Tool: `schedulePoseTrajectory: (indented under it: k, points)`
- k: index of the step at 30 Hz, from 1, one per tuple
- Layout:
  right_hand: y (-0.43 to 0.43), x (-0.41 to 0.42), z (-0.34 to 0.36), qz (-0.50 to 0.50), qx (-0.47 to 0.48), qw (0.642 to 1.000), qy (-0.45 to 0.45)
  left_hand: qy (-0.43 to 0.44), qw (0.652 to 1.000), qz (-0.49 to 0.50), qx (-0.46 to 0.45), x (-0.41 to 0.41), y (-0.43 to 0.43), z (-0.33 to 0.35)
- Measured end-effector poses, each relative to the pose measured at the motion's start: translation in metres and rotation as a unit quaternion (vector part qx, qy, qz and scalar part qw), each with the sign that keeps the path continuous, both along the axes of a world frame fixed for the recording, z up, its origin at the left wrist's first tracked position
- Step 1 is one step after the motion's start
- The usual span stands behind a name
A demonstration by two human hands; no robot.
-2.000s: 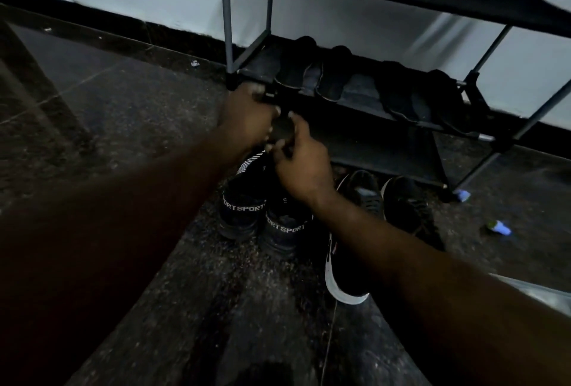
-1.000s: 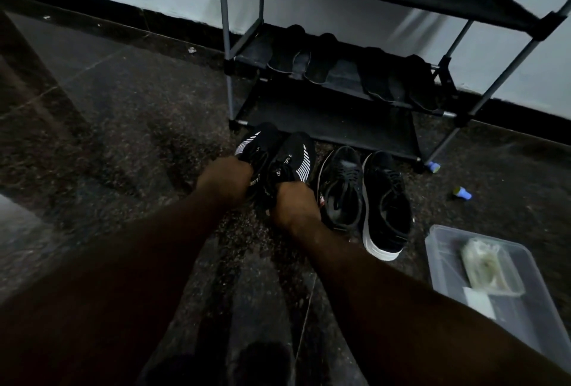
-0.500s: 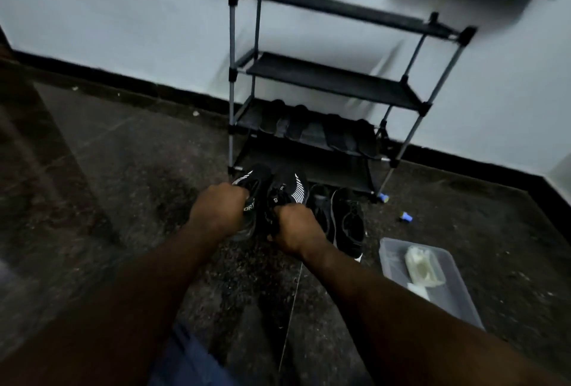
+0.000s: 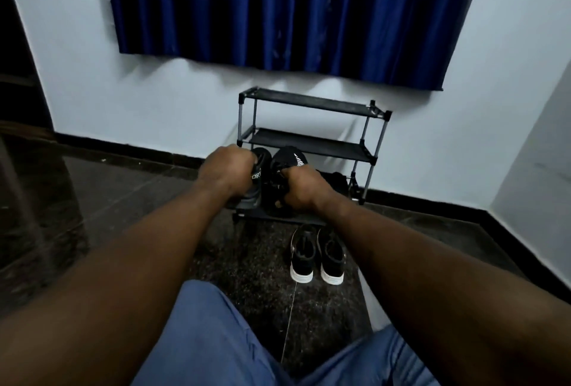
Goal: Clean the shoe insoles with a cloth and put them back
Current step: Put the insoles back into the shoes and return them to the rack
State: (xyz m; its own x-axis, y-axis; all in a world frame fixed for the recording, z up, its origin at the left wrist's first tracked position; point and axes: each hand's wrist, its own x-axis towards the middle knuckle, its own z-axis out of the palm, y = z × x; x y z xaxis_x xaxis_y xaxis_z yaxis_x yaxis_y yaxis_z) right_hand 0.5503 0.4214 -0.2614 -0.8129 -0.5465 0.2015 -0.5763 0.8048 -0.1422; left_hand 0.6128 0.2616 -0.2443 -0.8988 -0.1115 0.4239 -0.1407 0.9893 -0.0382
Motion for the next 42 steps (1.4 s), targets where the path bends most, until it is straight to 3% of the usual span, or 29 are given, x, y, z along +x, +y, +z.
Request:
schedulePoseTrajectory:
  k: [6,11,16,23,28,32,42]
  points:
    - [0.005,0.012,0.057,0.004,-0.037,0.998,0.048,0.051,0.999,-0.007,-0.001,0.017,0.011,0.052]
    - [0.0,-0.025,0.086,0.005,-0.064,0.996,0.054,0.07,0.997,-0.011,0.024,-0.016,0.004,0.079]
    - [-0.017,-0.119,0.094,0.036,-0.098,0.992,0.076,0.109,0.994,-0.013,0.001,-0.109,-0.021,0.088]
    - [-0.097,-0.329,0.13,0.062,-0.19,0.969,0.146,0.212,0.977,-0.009,-0.001,-0.303,-0.108,0.128]
    - [-0.142,-0.436,0.143,0.058,-0.195,0.969,0.143,0.182,0.983,-0.002,0.023,-0.41,-0.151,0.147]
    - [-0.148,-0.48,0.163,0.046,-0.134,0.983,0.121,0.144,0.989,0.002,0.033,-0.468,-0.157,0.165]
    - [-0.149,-0.518,0.27,0.031,-0.082,0.996,0.022,0.068,0.996,-0.027,0.056,-0.49,-0.157,0.264]
